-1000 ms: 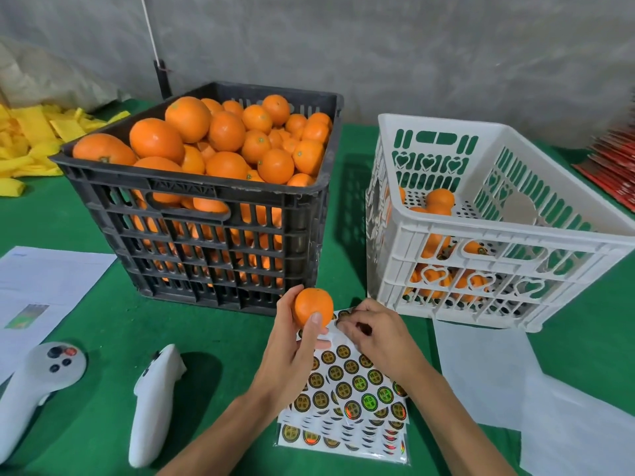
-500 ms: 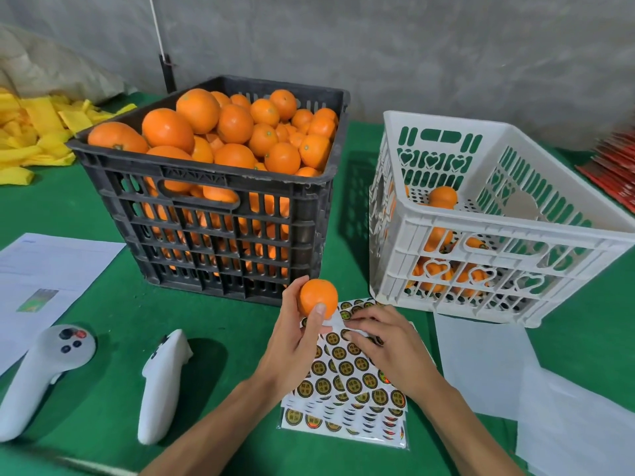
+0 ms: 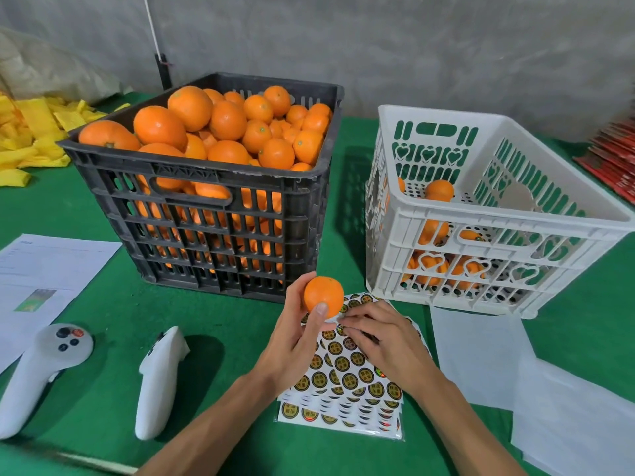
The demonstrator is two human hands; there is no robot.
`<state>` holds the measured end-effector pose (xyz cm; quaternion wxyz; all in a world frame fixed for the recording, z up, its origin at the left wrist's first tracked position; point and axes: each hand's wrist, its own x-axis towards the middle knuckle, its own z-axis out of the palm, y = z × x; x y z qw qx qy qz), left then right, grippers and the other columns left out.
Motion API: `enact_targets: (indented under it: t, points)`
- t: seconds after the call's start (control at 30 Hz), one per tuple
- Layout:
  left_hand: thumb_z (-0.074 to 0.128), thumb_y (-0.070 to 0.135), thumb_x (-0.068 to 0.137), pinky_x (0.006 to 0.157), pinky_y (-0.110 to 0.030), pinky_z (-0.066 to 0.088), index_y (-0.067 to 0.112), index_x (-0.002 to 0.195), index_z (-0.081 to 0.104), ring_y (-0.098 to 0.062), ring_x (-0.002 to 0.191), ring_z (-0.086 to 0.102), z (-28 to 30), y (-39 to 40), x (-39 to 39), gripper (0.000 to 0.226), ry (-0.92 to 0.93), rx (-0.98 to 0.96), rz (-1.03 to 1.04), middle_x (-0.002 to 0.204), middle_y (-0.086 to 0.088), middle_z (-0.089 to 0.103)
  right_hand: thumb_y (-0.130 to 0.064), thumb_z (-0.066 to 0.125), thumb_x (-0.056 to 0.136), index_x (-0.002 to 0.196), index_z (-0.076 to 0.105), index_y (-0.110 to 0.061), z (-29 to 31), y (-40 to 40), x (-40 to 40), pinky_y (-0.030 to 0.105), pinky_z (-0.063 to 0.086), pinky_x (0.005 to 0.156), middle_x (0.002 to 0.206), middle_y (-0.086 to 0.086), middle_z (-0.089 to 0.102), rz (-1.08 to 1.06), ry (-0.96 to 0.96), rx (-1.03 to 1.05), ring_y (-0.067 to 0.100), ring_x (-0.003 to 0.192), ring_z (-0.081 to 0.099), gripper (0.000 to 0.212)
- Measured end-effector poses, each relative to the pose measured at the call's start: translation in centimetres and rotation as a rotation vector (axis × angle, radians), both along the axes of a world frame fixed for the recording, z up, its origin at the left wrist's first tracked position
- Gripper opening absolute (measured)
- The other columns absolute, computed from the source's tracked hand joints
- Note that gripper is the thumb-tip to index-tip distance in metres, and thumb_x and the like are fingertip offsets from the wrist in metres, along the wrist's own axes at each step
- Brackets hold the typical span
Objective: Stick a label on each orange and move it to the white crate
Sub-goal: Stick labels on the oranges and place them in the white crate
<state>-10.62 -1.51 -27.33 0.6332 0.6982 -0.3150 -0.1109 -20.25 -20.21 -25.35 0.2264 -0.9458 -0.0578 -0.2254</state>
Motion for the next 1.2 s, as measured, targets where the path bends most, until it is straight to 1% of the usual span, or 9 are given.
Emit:
enact_targets:
  t: [0.2, 0.3, 0.4, 0.47, 0.67, 0.83, 1.0, 1.1, 1.2]
  points:
    - [0.047, 0.058, 0.105, 0.098, -0.051, 0.057, 0.039, 0.157, 0.027, -0.023, 0.120, 0.067, 0.1, 0.0, 0.0, 0.059, 0.030, -0.014, 0.012, 0.133, 0.020, 0.055, -0.021, 0.072, 0.096, 0.115, 0.078, -0.020, -0.3, -0.2, 0.0, 0.034, 0.054, 0.077, 0.114, -0.008, 0.071, 0.008, -0.062, -0.126, 0.019, 0.096, 0.064, 0.020]
    - [0.047, 0.059, 0.105, 0.099, -0.049, 0.058, 0.039, 0.156, 0.027, -0.021, 0.121, 0.067, 0.4, 0.0, -0.1, 0.059, 0.040, -0.021, 0.001, 0.133, 0.021, 0.055, -0.027, 0.072, 0.096, 0.121, 0.076, -0.023, -0.5, -0.2, 0.0, 0.034, 0.052, 0.088, 0.119, -0.009, 0.068, -0.009, 0.010, -0.028, 0.014, 0.105, 0.060, 0.026]
    - [0.047, 0.063, 0.103, 0.105, -0.052, 0.053, 0.039, 0.157, 0.026, -0.025, 0.124, 0.064, 0.6, 0.0, -0.2, 0.062, 0.041, -0.015, -0.001, 0.134, 0.018, 0.054, -0.041, 0.069, 0.095, 0.129, 0.070, -0.028, -0.7, -0.3, 0.2, 0.034, 0.044, 0.102, 0.127, -0.012, 0.061, -0.035, 0.147, 0.072, 0.009, 0.118, 0.052, 0.037]
    - [0.046, 0.064, 0.103, 0.106, -0.052, 0.052, 0.039, 0.156, 0.026, -0.025, 0.125, 0.063, 0.7, 0.0, -0.2, 0.062, 0.031, -0.007, -0.004, 0.134, 0.018, 0.054, -0.044, 0.070, 0.094, 0.129, 0.070, -0.029, -0.7, -0.4, 0.4, 0.034, 0.041, 0.105, 0.129, -0.014, 0.058, -0.038, 0.188, 0.103, 0.008, 0.120, 0.049, 0.039]
    - [0.045, 0.060, 0.105, 0.105, -0.054, 0.052, 0.037, 0.156, 0.027, -0.025, 0.124, 0.063, 0.5, -0.1, -0.1, 0.058, 0.026, -0.001, -0.004, 0.133, 0.019, 0.055, -0.043, 0.072, 0.090, 0.120, 0.075, -0.028, -0.7, -0.3, 0.7, 0.029, 0.041, 0.099, 0.118, -0.017, 0.059, -0.044, 0.185, 0.196, -0.003, 0.110, 0.045, 0.034]
    - [0.045, 0.060, 0.105, 0.106, -0.055, 0.051, 0.036, 0.157, 0.025, -0.027, 0.125, 0.062, 0.2, -0.2, 0.0, 0.061, 0.041, -0.006, -0.009, 0.133, 0.016, 0.056, -0.038, 0.074, 0.091, 0.113, 0.076, -0.027, -0.6, 0.0, 0.7, 0.030, 0.039, 0.102, 0.113, -0.016, 0.060, -0.053, 0.184, 0.243, 0.004, 0.114, 0.049, 0.025]
    - [0.045, 0.062, 0.104, 0.106, -0.053, 0.051, 0.038, 0.155, 0.027, -0.024, 0.124, 0.062, 0.1, -0.3, 0.2, 0.059, 0.050, -0.007, -0.009, 0.132, 0.017, 0.056, -0.026, 0.073, 0.094, 0.104, 0.075, -0.026, -0.2, 0.4, 0.6, 0.036, 0.042, 0.102, 0.111, -0.016, 0.063, -0.017, 0.184, 0.295, 0.010, 0.114, 0.054, 0.010]
    - [0.043, 0.066, 0.103, 0.103, -0.043, 0.050, 0.042, 0.154, 0.028, -0.016, 0.122, 0.062, 0.2, -0.4, 0.2, 0.058, 0.047, 0.013, 0.006, 0.130, 0.022, 0.056, -0.023, 0.067, 0.098, 0.099, 0.073, -0.028, 0.8, 1.0, 0.6, 0.040, 0.047, 0.103, 0.116, -0.011, 0.066, 0.014, 0.156, 0.559, 0.016, 0.118, 0.060, 0.008]
    - [0.044, 0.065, 0.103, 0.106, -0.048, 0.052, 0.042, 0.154, 0.028, -0.020, 0.125, 0.063, 0.2, -0.5, 0.3, 0.059, 0.098, -0.001, -0.001, 0.133, 0.018, 0.056, -0.028, 0.068, 0.098, 0.103, 0.075, -0.026, 2.5, 2.0, 0.8, 0.043, 0.046, 0.106, 0.131, -0.007, 0.064, -0.002, 0.037, 0.863, 0.018, 0.124, 0.059, 0.009]
